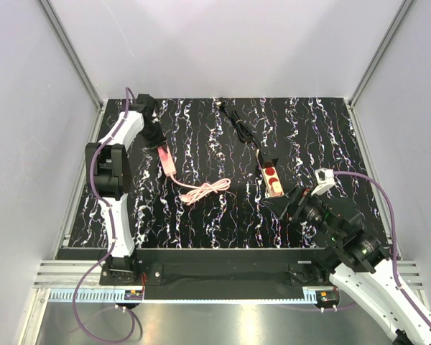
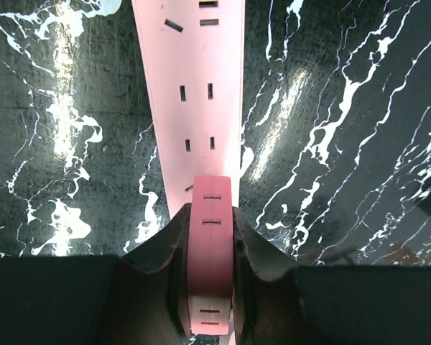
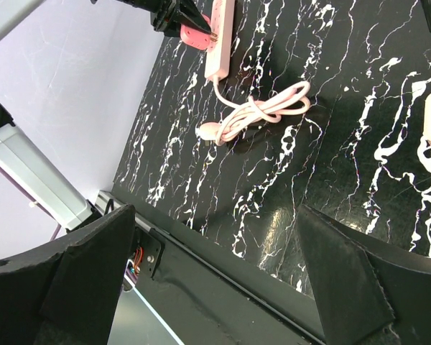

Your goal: Insert the plug

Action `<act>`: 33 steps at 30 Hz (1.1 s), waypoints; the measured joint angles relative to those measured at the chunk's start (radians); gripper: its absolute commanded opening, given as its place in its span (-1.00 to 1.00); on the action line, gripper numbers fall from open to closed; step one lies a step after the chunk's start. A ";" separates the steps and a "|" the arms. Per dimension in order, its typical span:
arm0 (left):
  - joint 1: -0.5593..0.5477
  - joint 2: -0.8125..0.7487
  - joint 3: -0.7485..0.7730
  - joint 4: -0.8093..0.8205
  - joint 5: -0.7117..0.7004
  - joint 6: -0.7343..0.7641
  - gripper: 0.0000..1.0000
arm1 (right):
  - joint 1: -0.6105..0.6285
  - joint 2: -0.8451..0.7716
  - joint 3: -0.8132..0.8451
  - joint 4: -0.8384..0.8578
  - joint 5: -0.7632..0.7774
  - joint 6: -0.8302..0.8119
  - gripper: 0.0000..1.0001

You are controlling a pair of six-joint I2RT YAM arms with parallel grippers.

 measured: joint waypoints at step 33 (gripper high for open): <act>-0.058 0.001 0.029 -0.085 -0.097 0.008 -1.00 | 0.000 0.002 0.000 -0.001 0.000 -0.001 0.99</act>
